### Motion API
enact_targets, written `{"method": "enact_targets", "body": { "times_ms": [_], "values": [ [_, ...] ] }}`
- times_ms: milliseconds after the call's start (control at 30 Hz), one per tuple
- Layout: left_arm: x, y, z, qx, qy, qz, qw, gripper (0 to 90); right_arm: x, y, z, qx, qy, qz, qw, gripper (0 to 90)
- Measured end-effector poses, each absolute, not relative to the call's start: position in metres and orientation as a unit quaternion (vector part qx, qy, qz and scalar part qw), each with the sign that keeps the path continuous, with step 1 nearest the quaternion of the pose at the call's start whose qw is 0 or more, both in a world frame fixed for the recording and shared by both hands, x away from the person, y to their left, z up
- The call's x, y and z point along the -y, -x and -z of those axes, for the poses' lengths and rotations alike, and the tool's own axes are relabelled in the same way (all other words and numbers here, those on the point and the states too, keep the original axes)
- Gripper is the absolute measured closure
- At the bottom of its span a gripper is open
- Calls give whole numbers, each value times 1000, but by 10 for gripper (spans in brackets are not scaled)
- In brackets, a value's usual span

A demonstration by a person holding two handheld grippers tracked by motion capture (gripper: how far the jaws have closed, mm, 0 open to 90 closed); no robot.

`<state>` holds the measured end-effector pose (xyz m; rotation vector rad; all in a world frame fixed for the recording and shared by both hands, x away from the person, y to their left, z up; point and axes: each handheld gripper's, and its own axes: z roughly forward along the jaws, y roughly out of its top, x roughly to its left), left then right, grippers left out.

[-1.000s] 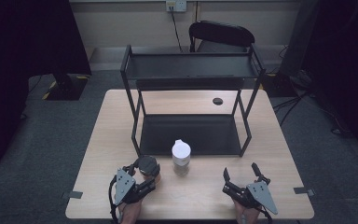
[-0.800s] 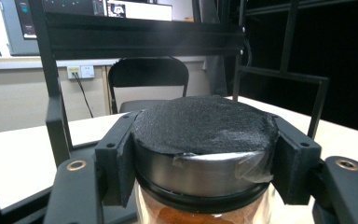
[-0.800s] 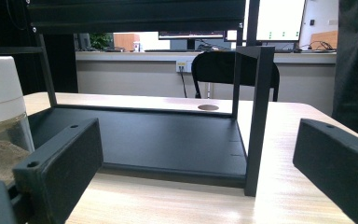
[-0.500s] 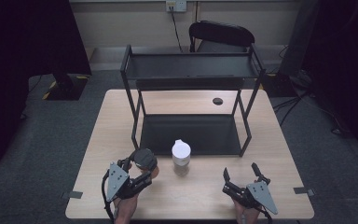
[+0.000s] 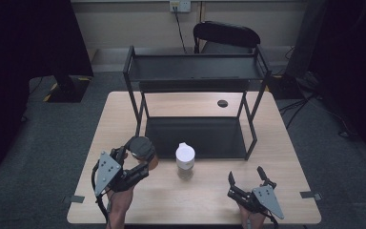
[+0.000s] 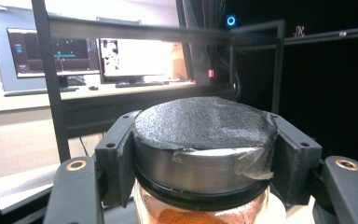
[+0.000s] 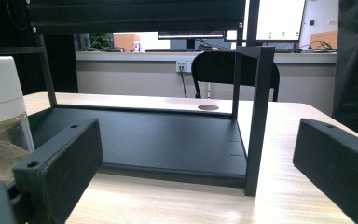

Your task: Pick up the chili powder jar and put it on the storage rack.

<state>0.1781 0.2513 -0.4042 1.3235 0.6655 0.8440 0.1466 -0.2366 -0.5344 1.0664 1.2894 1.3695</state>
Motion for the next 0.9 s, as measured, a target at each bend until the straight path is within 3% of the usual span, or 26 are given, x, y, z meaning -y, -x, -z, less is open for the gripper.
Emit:
{"method": "enact_targets", "body": {
  "times_ms": [900],
  "values": [
    [-253, -215, 302, -249, -577, -375, 681, 352, 236, -147, 534, -526, -436, -559, 471, 3]
  ]
}}
